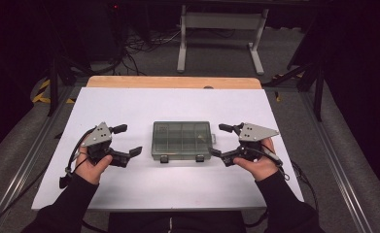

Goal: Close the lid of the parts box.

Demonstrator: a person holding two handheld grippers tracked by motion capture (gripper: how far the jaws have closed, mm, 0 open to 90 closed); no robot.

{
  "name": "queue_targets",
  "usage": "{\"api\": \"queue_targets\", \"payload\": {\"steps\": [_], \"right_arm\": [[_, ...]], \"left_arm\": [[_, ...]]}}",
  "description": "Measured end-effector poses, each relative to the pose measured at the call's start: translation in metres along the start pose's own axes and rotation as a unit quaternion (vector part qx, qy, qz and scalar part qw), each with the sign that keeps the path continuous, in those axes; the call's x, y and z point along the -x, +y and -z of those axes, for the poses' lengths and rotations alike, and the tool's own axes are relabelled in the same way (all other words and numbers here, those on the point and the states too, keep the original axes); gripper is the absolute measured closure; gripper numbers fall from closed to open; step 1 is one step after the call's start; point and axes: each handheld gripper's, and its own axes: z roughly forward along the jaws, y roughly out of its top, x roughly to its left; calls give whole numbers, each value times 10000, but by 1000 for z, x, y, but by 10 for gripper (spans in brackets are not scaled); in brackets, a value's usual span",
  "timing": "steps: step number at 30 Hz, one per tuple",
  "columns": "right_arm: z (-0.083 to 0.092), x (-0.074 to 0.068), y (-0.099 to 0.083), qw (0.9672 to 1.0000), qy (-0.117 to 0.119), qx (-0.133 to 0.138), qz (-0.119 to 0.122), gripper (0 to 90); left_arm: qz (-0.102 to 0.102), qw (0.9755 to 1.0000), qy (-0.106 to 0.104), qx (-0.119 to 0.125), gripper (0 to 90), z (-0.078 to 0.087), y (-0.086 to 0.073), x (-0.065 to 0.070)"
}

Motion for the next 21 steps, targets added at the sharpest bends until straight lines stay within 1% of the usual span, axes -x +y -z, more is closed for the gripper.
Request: {"api": "queue_targets", "payload": {"steps": [1, 4, 5, 8, 10, 14, 19, 20, 21], "right_arm": [[1, 0, -1, 10000, -1, 26, -15, 128], [6, 0, -6, 9999, -55, 102, -61, 127], [7, 0, -8, 9999, -74, 114, -63, 127], [10, 1, -15, 9998, -90, 119, -116, 127], [12, 2, -20, 9996, -139, 153, -169, 127], [15, 3, -29, 9994, -209, 160, -232, 125], [19, 2, -37, 9992, -273, 173, -255, 122], [19, 2, -39, 9991, -278, 192, -259, 121], [20, 2, -40, 9990, -290, 187, -268, 120]], "left_arm": [[41, 10000, 31, 75, 50, 2, -3, 0], [48, 9998, 60, 159, 48, 6, -9, -1], [26, 9998, 81, 166, 48, 8, -11, -2], [61, 9996, 110, 262, 48, 11, -18, -1], [67, 9995, 128, 271, 47, 13, -22, -1], [181, 9990, 167, 372, 45, 17, -33, -1], [290, 9985, 232, 413, 45, 21, -44, -2], [268, 9985, 251, 414, 44, 21, -45, -2], [324, 9983, 258, 416, 44, 22, -48, -2]]}}
